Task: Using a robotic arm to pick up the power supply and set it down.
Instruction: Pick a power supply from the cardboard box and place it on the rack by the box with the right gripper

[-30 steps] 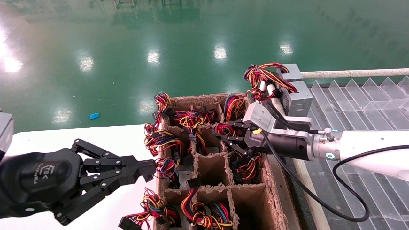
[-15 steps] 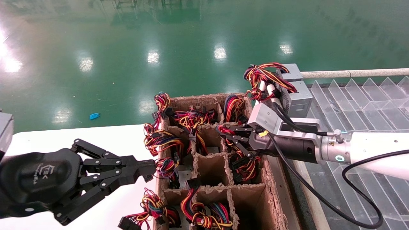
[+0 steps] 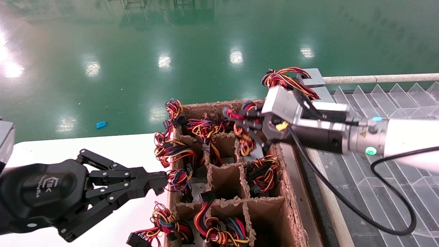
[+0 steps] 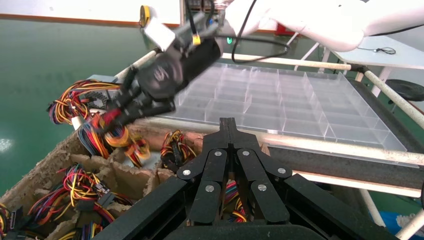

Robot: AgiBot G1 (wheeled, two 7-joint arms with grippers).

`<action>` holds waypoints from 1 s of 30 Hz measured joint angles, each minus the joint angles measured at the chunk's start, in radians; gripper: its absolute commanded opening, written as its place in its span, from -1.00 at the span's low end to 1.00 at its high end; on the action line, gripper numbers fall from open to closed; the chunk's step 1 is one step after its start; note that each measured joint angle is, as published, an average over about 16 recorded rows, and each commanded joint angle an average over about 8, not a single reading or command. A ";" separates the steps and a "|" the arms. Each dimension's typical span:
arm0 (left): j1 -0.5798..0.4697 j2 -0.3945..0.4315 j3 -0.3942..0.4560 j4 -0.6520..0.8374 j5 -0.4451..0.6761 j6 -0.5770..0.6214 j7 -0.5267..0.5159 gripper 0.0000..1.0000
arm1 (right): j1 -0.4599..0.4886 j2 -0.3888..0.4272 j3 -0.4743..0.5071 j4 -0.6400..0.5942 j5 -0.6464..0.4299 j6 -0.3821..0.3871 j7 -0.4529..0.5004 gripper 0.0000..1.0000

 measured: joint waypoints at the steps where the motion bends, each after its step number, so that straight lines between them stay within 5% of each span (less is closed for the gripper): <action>1: 0.000 0.000 0.000 0.000 0.000 0.000 0.000 -1.00 | 0.006 0.002 0.003 0.013 -0.001 0.003 -0.003 -1.00; 20: 0.000 0.000 0.000 0.000 0.000 0.000 0.000 -1.00 | 0.190 0.081 0.104 0.125 0.042 -0.022 -0.134 -1.00; 30: 0.000 0.000 0.000 0.000 0.000 0.000 0.000 -1.00 | 0.231 0.161 0.160 0.126 0.132 -0.100 -0.179 -1.00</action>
